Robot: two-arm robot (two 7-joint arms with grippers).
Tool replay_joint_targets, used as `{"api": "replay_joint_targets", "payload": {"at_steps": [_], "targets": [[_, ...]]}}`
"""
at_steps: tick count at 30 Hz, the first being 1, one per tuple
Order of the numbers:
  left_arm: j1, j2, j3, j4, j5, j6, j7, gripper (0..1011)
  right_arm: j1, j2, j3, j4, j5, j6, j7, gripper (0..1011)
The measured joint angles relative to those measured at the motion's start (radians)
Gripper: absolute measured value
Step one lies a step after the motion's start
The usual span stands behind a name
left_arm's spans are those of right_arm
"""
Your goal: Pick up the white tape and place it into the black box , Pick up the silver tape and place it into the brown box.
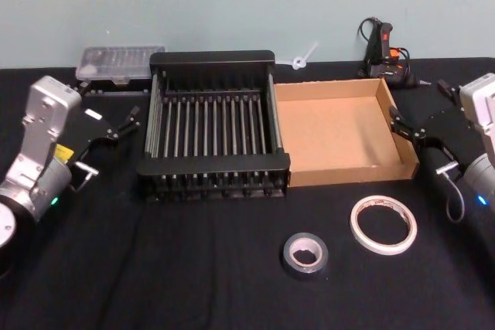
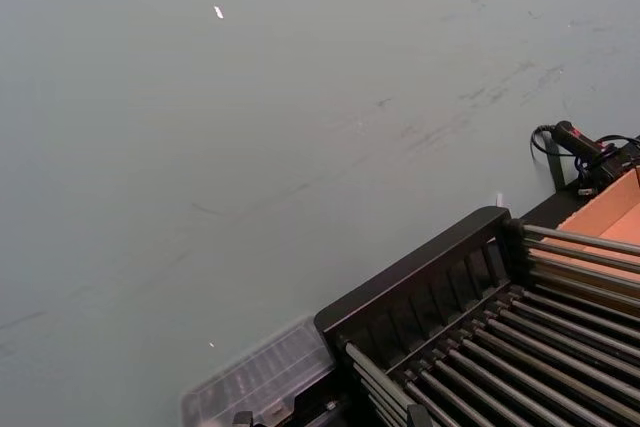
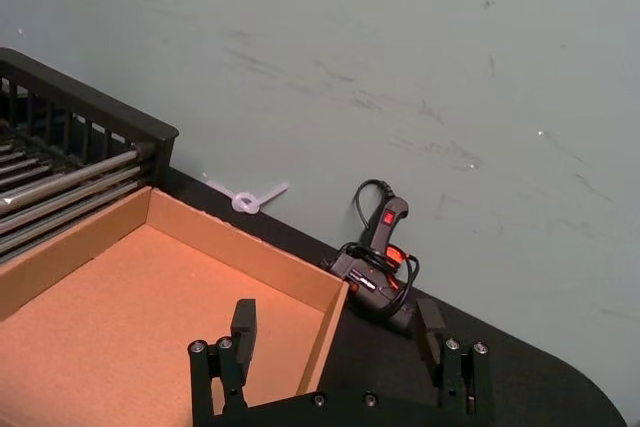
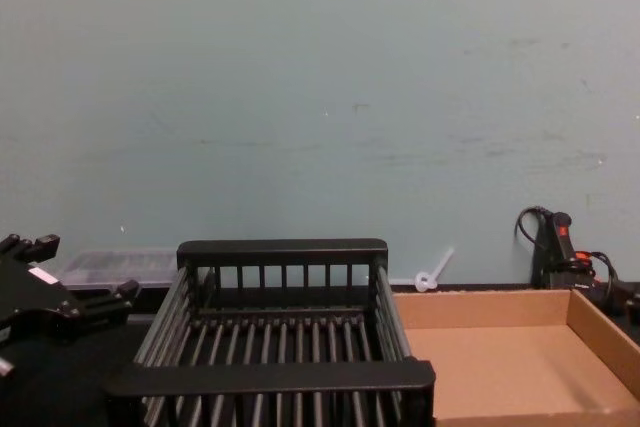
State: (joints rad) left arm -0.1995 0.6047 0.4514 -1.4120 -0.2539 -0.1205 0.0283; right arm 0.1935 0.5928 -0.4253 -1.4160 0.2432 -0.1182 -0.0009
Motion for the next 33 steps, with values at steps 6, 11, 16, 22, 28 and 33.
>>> {"api": "replay_joint_targets", "payload": {"at_steps": [6,11,16,22,28,33], "targets": [[0.0,0.0,0.0,0.0,0.0,0.0,0.0,1001,-0.013,0.002,0.022,-0.023,0.005,0.014,0.022,1002],[0.0,0.0,0.0,0.0,0.0,0.0,0.0,1002,-0.03,0.013,0.042,-0.05,0.021,0.036,0.045,1002],[0.0,0.0,0.0,0.0,0.0,0.0,0.0,1001,-0.062,0.036,0.072,-0.097,0.037,0.068,0.066,1002],[0.0,0.0,0.0,0.0,0.0,0.0,0.0,1001,-0.114,0.068,0.118,-0.166,0.081,0.12,0.103,1002],[0.0,0.0,0.0,0.0,0.0,0.0,0.0,1001,-0.163,0.093,0.149,-0.222,0.117,0.171,0.138,1002],[0.0,0.0,0.0,0.0,0.0,0.0,0.0,1001,-0.207,0.111,0.175,-0.27,0.148,0.217,0.171,1002]]}}
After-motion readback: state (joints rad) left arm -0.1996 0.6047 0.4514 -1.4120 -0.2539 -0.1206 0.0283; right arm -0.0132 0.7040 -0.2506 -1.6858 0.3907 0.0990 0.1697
